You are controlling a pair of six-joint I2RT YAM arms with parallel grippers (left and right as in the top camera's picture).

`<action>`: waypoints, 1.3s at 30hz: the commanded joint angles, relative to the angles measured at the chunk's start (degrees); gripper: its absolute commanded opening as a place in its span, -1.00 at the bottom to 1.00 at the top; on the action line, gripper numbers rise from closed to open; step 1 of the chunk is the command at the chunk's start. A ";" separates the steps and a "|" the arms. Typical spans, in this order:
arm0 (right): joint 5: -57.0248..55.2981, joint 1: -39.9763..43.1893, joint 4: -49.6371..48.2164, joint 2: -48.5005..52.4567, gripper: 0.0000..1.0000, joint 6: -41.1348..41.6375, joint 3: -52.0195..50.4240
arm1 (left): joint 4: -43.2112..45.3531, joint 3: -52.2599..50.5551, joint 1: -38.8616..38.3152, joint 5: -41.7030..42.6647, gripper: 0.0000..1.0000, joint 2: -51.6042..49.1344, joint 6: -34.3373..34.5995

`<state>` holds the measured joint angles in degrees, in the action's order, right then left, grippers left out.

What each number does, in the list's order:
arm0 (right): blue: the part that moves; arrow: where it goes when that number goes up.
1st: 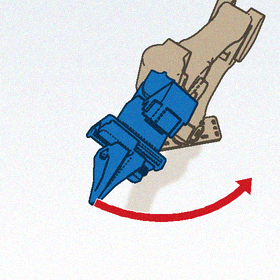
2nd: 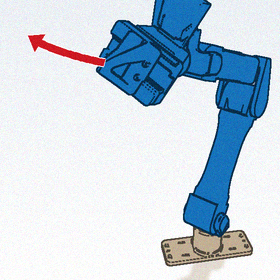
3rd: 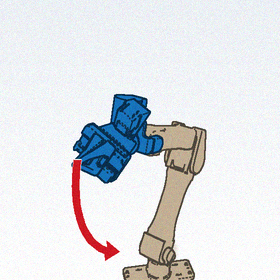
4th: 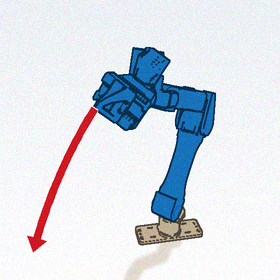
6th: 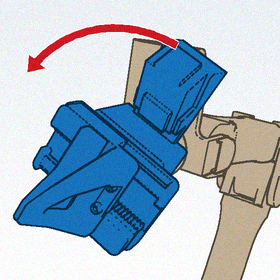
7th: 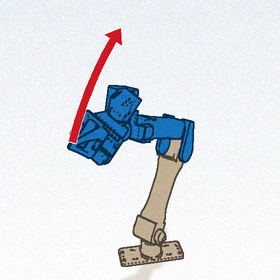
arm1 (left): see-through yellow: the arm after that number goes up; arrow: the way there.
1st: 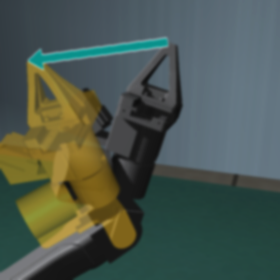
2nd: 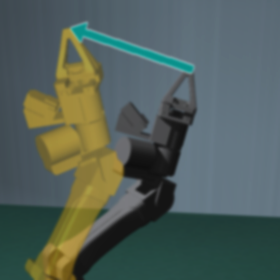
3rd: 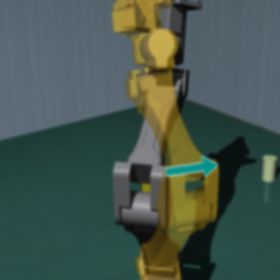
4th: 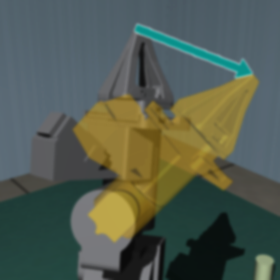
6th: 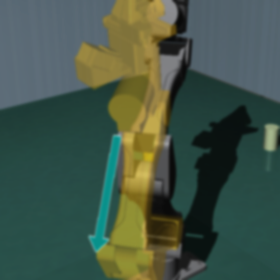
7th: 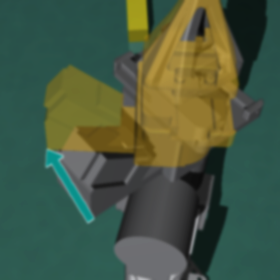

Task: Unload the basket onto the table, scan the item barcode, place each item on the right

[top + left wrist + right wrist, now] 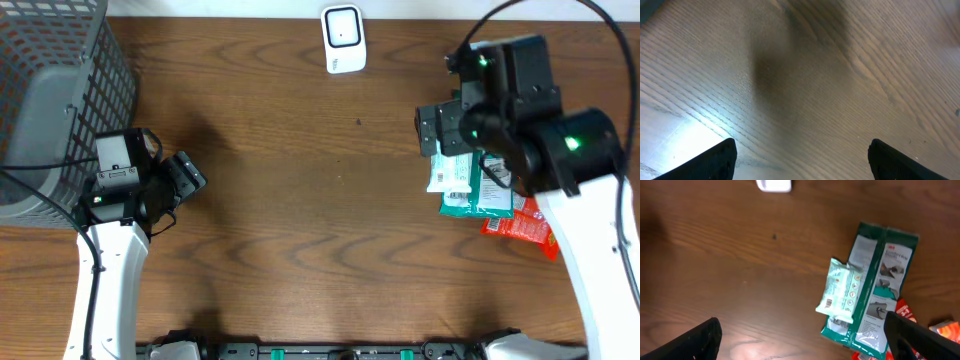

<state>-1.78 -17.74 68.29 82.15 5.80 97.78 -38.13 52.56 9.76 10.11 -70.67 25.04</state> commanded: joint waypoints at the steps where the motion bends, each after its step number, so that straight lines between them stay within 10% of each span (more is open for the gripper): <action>1: -0.26 -0.83 0.11 -4.42 0.99 -0.28 0.66 | -0.04 0.50 0.24 -0.55 0.70 -0.07 -0.74; 24: -10.40 -0.68 -0.81 -26.60 0.99 -6.16 -10.25 | -0.04 0.50 0.24 -0.55 0.70 -0.07 -0.72; 39: 1.88 6.10 -58.75 -59.04 0.99 -6.99 -62.03 | -0.02 0.50 0.24 -0.52 0.70 -0.07 -0.74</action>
<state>-5.72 -13.74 13.45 27.42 -0.64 42.13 -38.09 52.56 9.76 10.13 -70.67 25.04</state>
